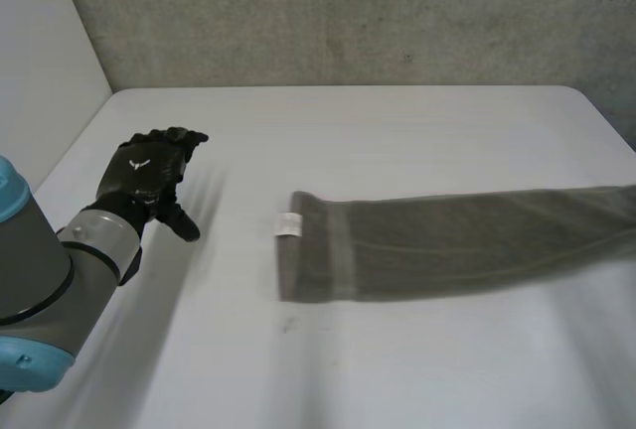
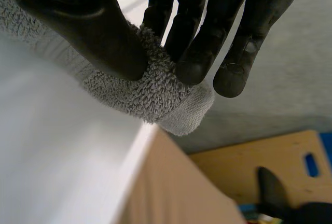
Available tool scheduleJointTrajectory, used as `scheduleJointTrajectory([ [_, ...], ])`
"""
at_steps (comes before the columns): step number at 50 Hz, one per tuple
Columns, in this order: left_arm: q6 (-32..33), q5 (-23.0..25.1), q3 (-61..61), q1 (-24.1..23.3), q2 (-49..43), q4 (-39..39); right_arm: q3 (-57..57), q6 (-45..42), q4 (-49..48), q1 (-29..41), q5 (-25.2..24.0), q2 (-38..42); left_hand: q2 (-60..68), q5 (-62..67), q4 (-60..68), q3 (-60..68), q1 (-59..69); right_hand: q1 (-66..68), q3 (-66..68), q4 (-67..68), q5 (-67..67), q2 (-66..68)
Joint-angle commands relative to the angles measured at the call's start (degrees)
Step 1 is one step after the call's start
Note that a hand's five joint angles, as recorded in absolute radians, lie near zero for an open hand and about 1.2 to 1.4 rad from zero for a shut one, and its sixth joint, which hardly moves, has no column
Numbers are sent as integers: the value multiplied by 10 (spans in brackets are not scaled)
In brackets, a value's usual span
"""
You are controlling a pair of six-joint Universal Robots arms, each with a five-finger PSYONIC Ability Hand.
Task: Fold the towel.
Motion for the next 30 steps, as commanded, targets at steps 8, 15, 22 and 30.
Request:
scheduleJointTrajectory([
  [8,0,0,0,-6,4,0,-39,76,-8,195,-7,-104,6,-19,5,5,1,47,34,32,37,49],
  [15,0,0,-1,-6,4,0,-19,75,-43,436,-6,-70,6,-19,5,5,1,47,34,32,37,49],
  [22,1,0,-5,-9,2,-1,13,62,-54,558,-10,-3,6,-19,5,5,1,47,34,32,37,49],
  [30,2,0,-15,-11,2,3,72,29,-93,583,3,0,6,-19,5,5,1,-575,-587,-590,-585,-573],
])
